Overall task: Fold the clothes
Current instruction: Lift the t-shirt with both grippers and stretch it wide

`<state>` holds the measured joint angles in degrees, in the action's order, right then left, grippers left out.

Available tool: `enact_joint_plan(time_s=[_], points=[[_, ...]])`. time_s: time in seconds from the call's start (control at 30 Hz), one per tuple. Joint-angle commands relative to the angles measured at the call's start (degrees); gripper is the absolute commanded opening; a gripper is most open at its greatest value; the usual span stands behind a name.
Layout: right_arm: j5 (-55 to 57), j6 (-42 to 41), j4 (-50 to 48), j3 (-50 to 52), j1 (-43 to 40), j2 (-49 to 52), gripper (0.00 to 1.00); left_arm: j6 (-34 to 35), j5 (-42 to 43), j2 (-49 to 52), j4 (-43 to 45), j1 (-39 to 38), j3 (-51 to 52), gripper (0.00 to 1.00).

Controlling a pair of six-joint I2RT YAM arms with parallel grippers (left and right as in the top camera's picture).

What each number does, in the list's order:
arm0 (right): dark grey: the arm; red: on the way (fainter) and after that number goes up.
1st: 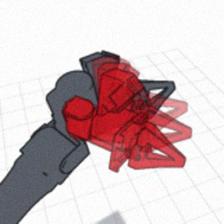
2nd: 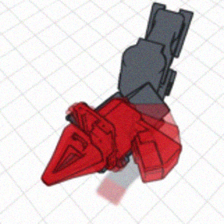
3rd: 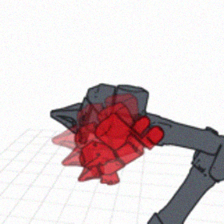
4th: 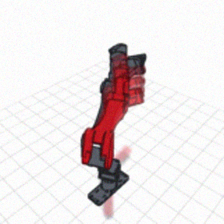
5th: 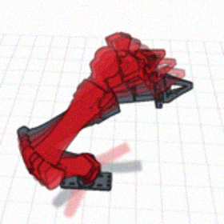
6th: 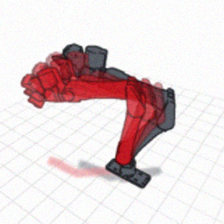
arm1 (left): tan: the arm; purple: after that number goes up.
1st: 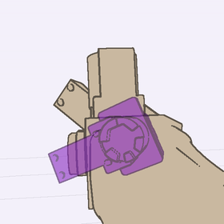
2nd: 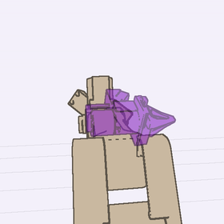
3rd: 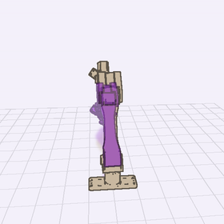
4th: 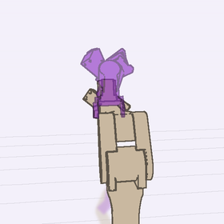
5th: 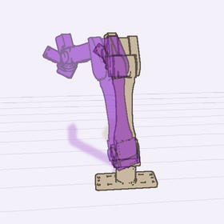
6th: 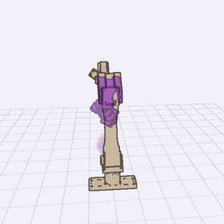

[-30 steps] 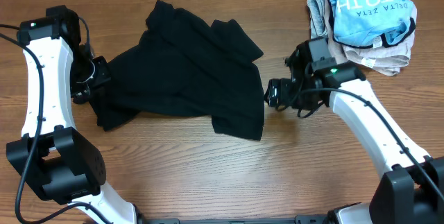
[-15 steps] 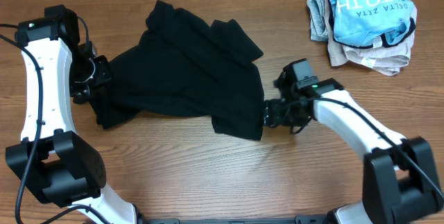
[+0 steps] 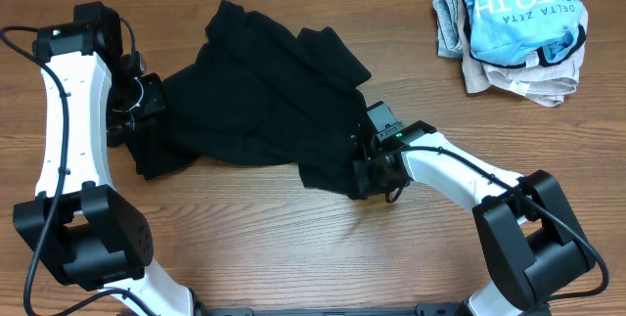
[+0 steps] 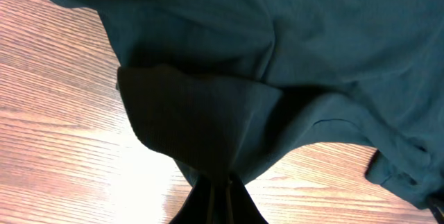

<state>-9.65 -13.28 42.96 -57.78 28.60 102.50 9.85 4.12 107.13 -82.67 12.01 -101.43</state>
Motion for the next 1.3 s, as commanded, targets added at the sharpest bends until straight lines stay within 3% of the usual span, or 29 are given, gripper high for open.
enact_joint_plan(time_s=[0.0,0.13,0.33,0.6,0.83,1.03,1.27], points=[[1.64,-5.14,1.64,-1.68,-0.48,0.15,0.04,-1.31,0.44,-1.95,0.24,-0.13,-1.99,0.04],[1.49,-5.18,9.09,-9.77,-2.75,-2.58,0.04,-1.31,0.44,-1.97,-2.19,-0.13,-7.69,0.03],[1.95,-2.86,25.14,-32.46,-9.88,-7.78,0.04,-1.36,-0.63,-1.97,-8.7,-0.04,-24.65,0.04],[2.56,0.22,40.26,-60.22,-20.57,-7.85,0.04,-1.29,-10.54,-1.97,-13.09,0.02,-44.37,0.04],[1.92,0.42,47.47,-75.21,-25.9,-7.89,0.04,-1.29,-15.56,-3.15,-13.44,0.0,-55.25,0.04],[1.42,2.58,54.1,-86.51,-26.1,-8.9,0.04,-1.27,-18.1,-7.56,-13.55,0.0,-58.23,0.04],[-1.03,4.0,54.05,-88.32,-26.05,-15.23,0.04,-1.2,-20.81,-13.25,-14.1,0.02,-58.21,0.04]])
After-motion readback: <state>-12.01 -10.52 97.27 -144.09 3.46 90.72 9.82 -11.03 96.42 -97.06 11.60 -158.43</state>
